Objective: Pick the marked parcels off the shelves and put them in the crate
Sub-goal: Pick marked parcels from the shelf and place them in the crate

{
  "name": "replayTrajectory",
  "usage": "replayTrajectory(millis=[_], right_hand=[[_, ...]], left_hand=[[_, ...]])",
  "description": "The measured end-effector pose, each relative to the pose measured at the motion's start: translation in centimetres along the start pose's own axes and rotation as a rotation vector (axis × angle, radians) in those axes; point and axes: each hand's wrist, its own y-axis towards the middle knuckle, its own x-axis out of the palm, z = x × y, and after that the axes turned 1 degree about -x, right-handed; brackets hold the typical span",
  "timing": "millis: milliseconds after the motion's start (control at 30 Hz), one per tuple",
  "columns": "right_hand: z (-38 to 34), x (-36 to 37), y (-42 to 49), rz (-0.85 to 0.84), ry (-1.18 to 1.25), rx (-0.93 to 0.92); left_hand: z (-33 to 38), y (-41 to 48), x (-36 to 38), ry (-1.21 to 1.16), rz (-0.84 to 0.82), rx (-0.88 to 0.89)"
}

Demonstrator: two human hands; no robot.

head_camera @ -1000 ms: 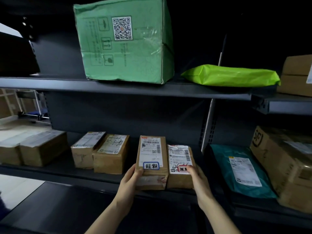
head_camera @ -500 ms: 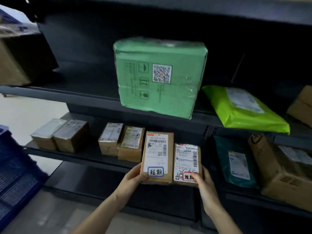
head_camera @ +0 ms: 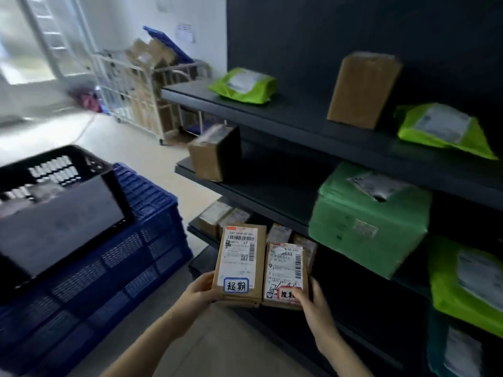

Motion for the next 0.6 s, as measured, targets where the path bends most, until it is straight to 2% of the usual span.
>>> replayTrajectory(millis=[367,600], right_hand=[[-12.0,18.6,-0.8,-0.308,-0.045,-0.135],[-17.5,30.5,-1.0,-0.417,-0.050,-0.194]], left_hand=[[7.4,-9.5,-16.9,-0.093,0.344,0.124],[10.6,-13.5,-27.2,-0.089,0.472,0.190]])
